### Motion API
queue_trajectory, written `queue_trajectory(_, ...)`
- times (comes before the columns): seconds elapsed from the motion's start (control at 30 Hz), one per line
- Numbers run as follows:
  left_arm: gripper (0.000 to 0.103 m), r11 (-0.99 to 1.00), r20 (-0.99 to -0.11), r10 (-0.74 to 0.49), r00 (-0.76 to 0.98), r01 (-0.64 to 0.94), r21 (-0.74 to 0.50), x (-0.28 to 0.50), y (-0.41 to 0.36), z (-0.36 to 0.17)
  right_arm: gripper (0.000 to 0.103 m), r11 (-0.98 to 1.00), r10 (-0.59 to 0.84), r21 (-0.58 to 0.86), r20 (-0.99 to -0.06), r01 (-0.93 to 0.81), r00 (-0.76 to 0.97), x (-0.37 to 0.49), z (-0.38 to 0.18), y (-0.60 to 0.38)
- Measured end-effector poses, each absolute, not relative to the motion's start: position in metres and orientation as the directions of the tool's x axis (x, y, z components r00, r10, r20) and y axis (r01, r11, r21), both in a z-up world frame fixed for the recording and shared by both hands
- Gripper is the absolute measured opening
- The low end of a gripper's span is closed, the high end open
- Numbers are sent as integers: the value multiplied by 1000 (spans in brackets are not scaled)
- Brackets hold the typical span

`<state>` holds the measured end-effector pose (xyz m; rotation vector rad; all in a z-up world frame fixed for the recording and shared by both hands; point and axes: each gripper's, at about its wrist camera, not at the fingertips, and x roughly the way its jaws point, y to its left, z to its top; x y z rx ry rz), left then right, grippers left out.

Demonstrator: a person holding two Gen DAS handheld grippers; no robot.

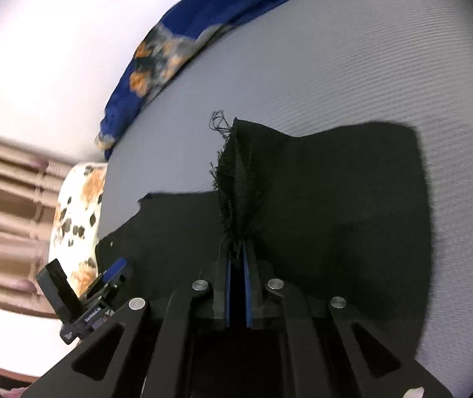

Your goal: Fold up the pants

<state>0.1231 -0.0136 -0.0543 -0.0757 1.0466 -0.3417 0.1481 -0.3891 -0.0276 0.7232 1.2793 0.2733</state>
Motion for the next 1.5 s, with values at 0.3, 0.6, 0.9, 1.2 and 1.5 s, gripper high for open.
queue_trajectory(0.3,65,939,-813,-343,472,208,-275,121,20,-52,7,760,623,642,-764,103,171,178,-58,-286)
queue_trajectory(0.6,65,902,-792,-429,434,244,-355,118,26,-54,23,825,563,566,-820,-6,102,188,-71,-230)
queue_trajectory(0.9,64,792,-756,-604,250,292,-536,117,1,-70,41,866,486,500,-841,-3,239,174,-31,-254)
queue_trajectory(1.2,51,705,-706,-704,76,190,-683,133,-11,-96,41,840,465,523,-832,147,304,127,-34,-309)
queue_trajectory(1.5,35,678,-687,-727,-9,154,-719,142,-28,-121,41,809,484,555,-816,194,315,112,-46,-323)
